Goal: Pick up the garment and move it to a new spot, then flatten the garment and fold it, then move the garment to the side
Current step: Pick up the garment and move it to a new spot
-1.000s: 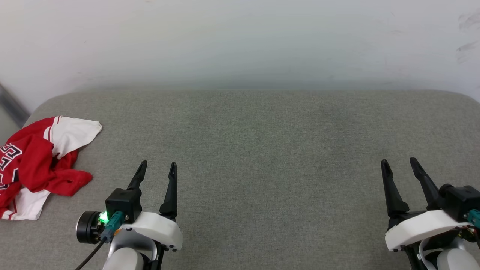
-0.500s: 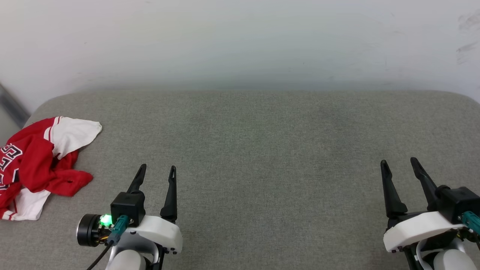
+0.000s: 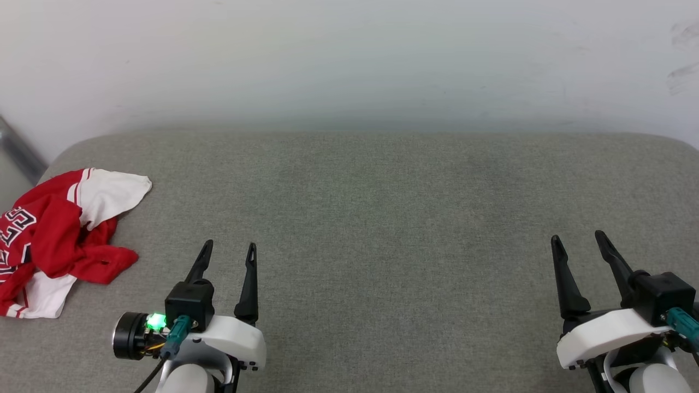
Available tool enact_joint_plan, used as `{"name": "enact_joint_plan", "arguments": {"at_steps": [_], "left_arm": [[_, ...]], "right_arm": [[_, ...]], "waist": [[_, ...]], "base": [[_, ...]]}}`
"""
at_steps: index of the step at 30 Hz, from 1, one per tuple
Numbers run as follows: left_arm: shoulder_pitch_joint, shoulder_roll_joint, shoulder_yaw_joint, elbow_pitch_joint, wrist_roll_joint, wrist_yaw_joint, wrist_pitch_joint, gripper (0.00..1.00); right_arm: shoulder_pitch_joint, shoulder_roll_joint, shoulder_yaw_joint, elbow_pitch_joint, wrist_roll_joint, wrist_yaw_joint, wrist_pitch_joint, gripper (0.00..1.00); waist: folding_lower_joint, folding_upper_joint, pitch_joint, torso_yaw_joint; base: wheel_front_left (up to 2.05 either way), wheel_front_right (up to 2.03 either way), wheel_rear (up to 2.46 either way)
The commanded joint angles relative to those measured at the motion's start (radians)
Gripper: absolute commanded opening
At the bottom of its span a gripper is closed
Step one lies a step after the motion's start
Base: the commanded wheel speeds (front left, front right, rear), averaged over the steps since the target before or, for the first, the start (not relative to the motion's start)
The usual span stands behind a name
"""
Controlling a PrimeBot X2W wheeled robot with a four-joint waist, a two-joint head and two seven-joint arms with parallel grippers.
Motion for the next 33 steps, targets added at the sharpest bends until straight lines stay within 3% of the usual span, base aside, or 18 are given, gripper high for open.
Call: {"name": "enact_joint_plan", "arguments": {"at_steps": [1,12,33], "left_arm": [[-0.010,-0.006,0.011,0.003,-0.003,-0.005,-0.004,1.00],[-0.020,-0.028,0.045,0.009,-0.004,-0.020,-0.004,1.00],[-0.024,-0.042,0.127,-0.016,0.007,-0.034,-0.004,1.00]], "right_arm": [[0.007,-0.001,-0.003,-0.003,0.006,0.000,0.002,1.00],[0.005,-0.012,0.008,-0.011,0.010,0.000,0.007,1.00],[-0.024,-0.021,0.110,-0.058,0.019,0.000,0.030,1.00]], "waist": [[0.0000,0.0000,0.000,0.002],[0.0000,0.0000,0.006,0.091],[0.0000,0.0000,0.027,0.457]], "base": [[0.00,0.00,0.00],[0.00,0.00,0.00],[0.00,0.00,0.00]]}}
